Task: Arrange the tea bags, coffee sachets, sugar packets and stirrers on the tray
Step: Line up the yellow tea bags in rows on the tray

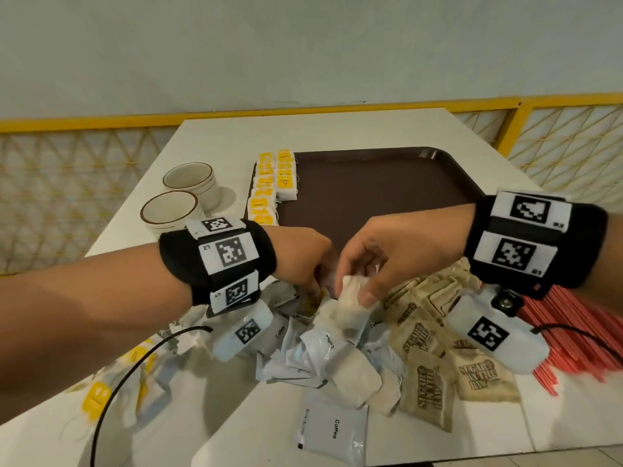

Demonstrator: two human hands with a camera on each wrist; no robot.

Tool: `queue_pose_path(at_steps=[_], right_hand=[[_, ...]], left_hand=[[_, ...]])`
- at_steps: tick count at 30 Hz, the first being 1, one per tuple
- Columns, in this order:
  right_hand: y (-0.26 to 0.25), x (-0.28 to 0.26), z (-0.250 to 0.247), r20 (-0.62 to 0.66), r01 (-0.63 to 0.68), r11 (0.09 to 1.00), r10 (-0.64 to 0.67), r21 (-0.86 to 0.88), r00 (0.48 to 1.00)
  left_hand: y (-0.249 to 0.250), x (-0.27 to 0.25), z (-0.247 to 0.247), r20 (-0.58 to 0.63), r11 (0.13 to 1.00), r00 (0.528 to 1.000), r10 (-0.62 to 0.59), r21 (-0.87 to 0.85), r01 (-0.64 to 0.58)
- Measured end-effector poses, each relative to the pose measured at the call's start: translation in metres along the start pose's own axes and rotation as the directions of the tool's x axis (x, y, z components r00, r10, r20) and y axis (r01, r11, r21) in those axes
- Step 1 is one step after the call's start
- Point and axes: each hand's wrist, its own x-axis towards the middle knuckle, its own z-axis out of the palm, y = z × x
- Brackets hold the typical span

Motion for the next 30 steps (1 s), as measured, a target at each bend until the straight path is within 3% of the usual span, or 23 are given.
queue_pose_path(at_steps=[3, 12, 15, 19, 22, 25, 28, 30], right_hand=[[0.001, 0.008, 0.009, 0.099, -0.081, 0.981, 0.1, -0.175, 0.99], [0.002, 0.035, 0.026, 0.033, -0.137, 0.88, 0.171, -0.454, 0.985], [0.001, 0.035, 0.027, -0.002, -0.106, 0.914, 0.114, -0.392, 0.994], [-0.003, 0.018, 0.012, -0.165, -0.068, 0.937, 0.011, -0.342, 0.986], [-0.013, -0.002, 0.003, -0.203, 0.034, 0.996, -0.049, -0.079, 0.978], [-0.022, -0.018, 0.007, 0.015, 0.034, 0.994, -0.036, 0.103, 0.999], [-0.023, -0.021, 0.027, 0.284, -0.005, 0.997, 0.027, -0.078, 0.959], [-0.022, -0.02, 0.044, 0.34, 0.023, 0.977, 0.053, -0.214, 0.939]], left_hand=[[-0.005, -0.006, -0.009, 0.013, 0.999, 1.0, 0.008, -0.039, -0.007], [-0.029, -0.035, -0.029, -0.129, 0.923, 0.982, -0.139, -0.377, 0.082], [-0.03, -0.04, -0.031, -0.173, 0.881, 0.972, -0.157, -0.469, 0.059], [-0.027, -0.045, -0.03, -0.204, 0.833, 0.968, -0.148, -0.553, 0.011], [-0.025, -0.046, -0.027, -0.181, 0.814, 0.972, -0.15, -0.581, 0.017], [-0.023, -0.045, -0.023, -0.155, 0.802, 0.975, -0.159, -0.596, 0.036], [-0.021, -0.042, -0.019, -0.157, 0.805, 0.974, -0.161, -0.592, 0.037], [-0.021, -0.042, -0.017, -0.149, 0.811, 0.976, -0.158, -0.583, 0.043]])
